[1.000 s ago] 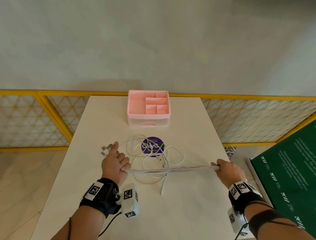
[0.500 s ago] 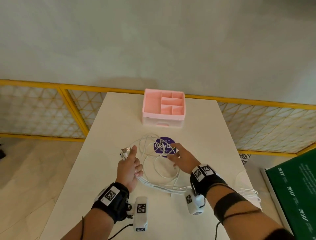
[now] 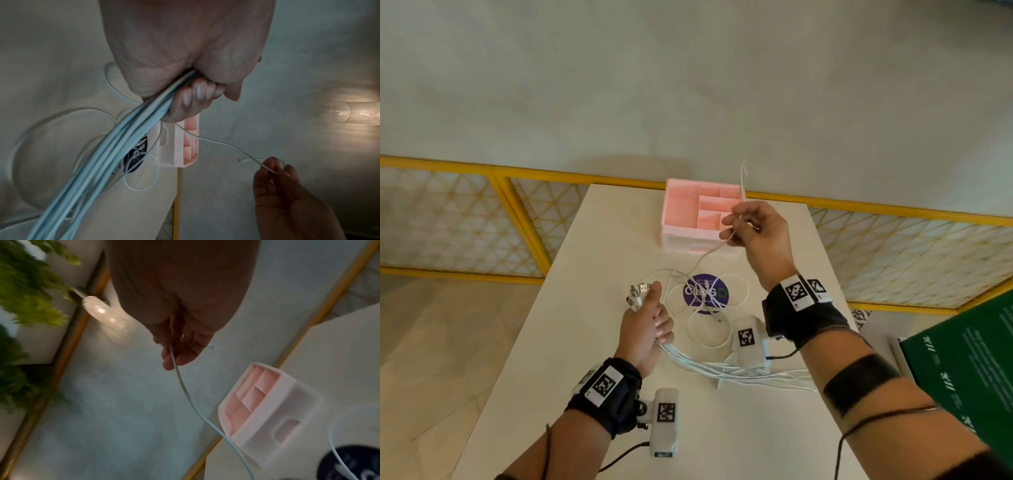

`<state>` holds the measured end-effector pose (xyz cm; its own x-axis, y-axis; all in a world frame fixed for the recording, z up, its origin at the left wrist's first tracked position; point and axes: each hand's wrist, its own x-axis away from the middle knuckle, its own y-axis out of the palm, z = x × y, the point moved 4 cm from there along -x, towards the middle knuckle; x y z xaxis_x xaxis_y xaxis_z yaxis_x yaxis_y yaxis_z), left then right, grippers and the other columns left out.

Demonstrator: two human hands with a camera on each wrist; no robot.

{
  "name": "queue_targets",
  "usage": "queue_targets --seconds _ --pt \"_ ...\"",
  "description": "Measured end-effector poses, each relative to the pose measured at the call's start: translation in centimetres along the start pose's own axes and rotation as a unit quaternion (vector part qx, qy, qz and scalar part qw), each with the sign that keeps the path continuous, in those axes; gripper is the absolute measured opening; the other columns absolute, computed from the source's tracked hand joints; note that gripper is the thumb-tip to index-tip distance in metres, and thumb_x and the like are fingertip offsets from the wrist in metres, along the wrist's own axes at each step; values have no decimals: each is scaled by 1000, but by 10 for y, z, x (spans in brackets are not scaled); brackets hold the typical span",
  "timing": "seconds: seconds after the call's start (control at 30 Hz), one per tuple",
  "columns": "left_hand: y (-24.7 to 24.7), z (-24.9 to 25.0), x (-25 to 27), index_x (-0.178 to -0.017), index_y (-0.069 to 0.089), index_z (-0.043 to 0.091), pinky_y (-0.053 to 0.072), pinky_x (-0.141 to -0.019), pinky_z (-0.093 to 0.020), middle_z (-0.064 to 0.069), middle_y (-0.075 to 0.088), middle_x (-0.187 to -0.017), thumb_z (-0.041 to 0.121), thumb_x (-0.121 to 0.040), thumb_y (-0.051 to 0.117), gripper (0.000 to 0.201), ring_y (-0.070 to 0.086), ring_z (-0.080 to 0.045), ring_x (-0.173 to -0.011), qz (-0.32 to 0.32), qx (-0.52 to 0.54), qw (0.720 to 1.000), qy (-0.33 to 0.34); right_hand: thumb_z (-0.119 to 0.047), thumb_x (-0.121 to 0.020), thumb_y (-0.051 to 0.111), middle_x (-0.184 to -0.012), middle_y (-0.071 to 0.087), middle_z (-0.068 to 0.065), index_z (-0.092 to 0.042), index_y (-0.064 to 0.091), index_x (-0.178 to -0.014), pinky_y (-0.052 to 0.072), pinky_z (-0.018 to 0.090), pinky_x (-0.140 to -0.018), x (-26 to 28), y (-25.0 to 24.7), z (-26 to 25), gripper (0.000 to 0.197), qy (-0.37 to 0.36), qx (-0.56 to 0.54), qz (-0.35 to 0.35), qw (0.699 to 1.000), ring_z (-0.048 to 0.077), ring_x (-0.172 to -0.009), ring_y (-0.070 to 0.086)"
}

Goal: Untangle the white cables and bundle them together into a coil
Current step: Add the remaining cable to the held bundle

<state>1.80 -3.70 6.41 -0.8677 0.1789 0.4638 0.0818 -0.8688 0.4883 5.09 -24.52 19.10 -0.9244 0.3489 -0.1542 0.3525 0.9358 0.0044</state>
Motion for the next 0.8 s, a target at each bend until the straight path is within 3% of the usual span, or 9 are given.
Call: queue_targets --seconds 0.1,0.17,0.23,0.3,0.4,0.5,0.63,0.7,0.8 --pt "13 5 0 -56 55 17 22 -40 -21 2 35 -49 41 -96 59 47 32 -9 -37 -21 28 999 21 15 -94 47 -88 72 14 -10 46 -106 51 29 -59 17 2 -8 28 -6 14 -47 999 28 -61 64" --pt "21 9 -3 -72 68 13 27 -40 -21 -1 43 -56 39 -99 56 40 35 -10 -39 -36 28 998 41 12 -94 51 -87 74 11 -11 51 -106 52 32 -63 33 8 8 26 16 42 -103 994 27 -62 64" --pt "27 10 -5 -93 69 4 31 -40 -22 -4 55 -66 40 -100 54 40 41 -10 -42 -51 20 998 44 6 -94 55 -84 75 7 -11 59 -104 53 42 -68 51 14 30 20 44 81 -153 984 25 -64 64" --pt "31 9 -8 -100 69 2 33 -41 -22 -4 62 -73 40 -100 54 41 45 -10 -47 -54 13 998 42 -1 -93 58 -82 74 7 -11 66 -106 55 43 -70 68 18 49 19 55 126 -178 974 22 -65 64" --pt "35 9 -11 -95 68 3 33 -43 -22 -3 61 -70 39 -100 53 40 48 -11 -52 -59 9 997 42 -9 -95 58 -74 69 0 -18 70 -108 53 31 -67 86 20 65 21 45 213 -207 954 12 -65 60" --pt "30 10 -18 -85 65 8 33 -44 -23 1 52 -63 39 -99 55 36 46 -11 -52 -36 24 998 34 -11 -95 57 -64 56 -6 -22 72 -105 44 20 -62 97 11 76 21 47 238 -222 944 5 -57 49" --pt "20 13 -27 -73 57 17 35 -51 -25 5 45 -56 37 -101 55 34 40 -10 -50 7 66 998 19 -16 -91 64 -58 51 -13 -26 74 -92 42 23 -64 106 -7 91 14 75 235 -254 935 8 -58 46" --pt "15 13 -31 -74 56 19 35 -51 -24 6 45 -55 38 -101 53 34 40 -9 -50 14 82 996 14 -22 -87 69 -58 50 -13 -26 74 -86 42 29 -66 109 -20 99 7 97 230 -261 933 11 -59 46" --pt "10 13 -34 -75 56 19 38 -51 -24 6 46 -56 38 -101 53 32 42 -10 -52 17 95 995 19 -23 -85 74 -55 45 -12 -20 70 -79 37 27 -61 113 -48 113 8 125 244 -248 929 10 -56 41"
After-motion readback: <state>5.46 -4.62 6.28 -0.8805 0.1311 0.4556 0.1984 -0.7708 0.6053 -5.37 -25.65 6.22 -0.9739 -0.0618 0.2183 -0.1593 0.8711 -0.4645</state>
